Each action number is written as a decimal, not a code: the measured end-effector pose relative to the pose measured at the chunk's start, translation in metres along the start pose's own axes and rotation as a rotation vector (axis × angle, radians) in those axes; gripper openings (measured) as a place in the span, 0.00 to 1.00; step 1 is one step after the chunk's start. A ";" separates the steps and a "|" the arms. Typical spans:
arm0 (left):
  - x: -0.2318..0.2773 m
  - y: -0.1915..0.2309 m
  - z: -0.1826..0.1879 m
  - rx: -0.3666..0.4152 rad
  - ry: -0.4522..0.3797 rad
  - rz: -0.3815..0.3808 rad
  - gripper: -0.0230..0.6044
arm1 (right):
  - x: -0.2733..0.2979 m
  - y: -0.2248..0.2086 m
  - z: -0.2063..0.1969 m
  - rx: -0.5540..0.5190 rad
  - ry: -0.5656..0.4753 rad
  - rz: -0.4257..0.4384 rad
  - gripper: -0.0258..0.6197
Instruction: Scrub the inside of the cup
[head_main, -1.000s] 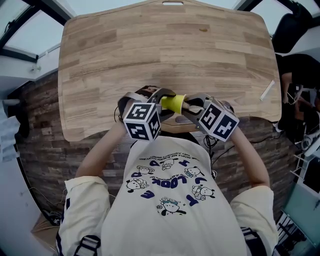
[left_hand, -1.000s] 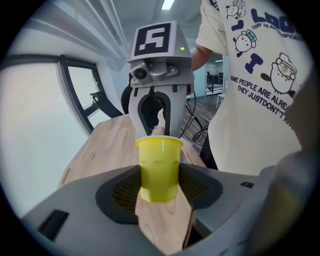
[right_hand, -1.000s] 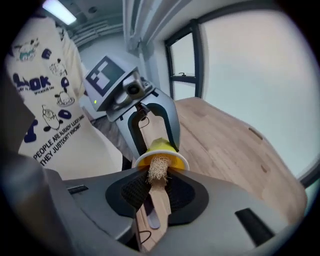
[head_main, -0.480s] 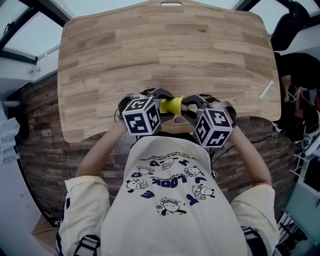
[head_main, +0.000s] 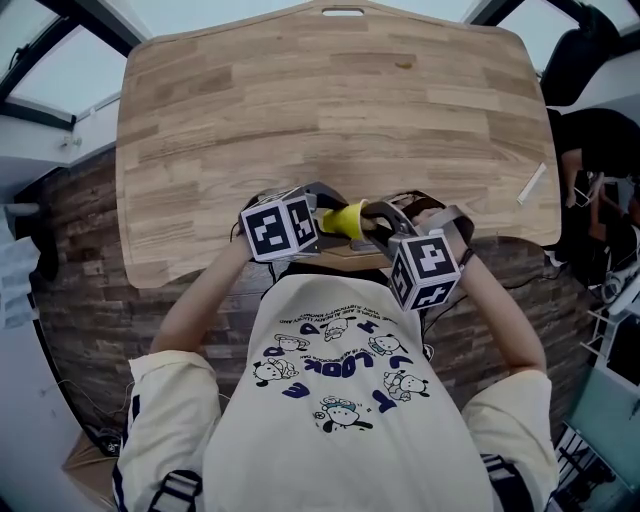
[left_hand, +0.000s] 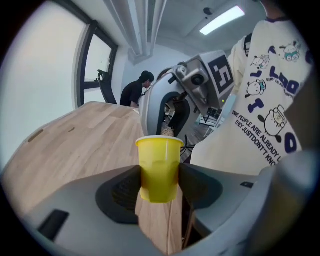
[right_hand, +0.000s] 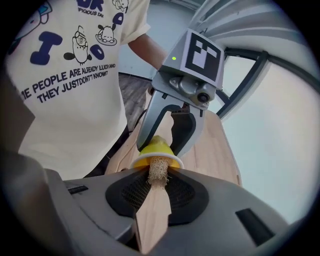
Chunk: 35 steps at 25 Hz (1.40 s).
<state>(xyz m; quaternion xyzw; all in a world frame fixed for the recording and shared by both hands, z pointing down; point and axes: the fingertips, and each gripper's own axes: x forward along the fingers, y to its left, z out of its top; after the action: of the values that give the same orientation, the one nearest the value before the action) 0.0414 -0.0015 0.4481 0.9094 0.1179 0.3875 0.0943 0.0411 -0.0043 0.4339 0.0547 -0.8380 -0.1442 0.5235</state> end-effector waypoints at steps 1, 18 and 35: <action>0.000 -0.001 0.000 -0.030 -0.010 -0.019 0.44 | 0.000 0.000 0.000 -0.019 0.004 0.000 0.16; -0.007 -0.016 -0.005 -0.225 -0.080 -0.251 0.44 | -0.006 0.010 0.018 -0.483 0.037 -0.125 0.16; -0.011 -0.001 -0.005 -0.031 -0.003 -0.024 0.44 | 0.003 -0.003 0.013 0.119 -0.067 -0.010 0.17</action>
<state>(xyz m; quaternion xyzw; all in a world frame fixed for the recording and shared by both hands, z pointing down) 0.0300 -0.0036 0.4439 0.9070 0.1227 0.3866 0.1135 0.0282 -0.0054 0.4303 0.0850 -0.8619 -0.0983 0.4901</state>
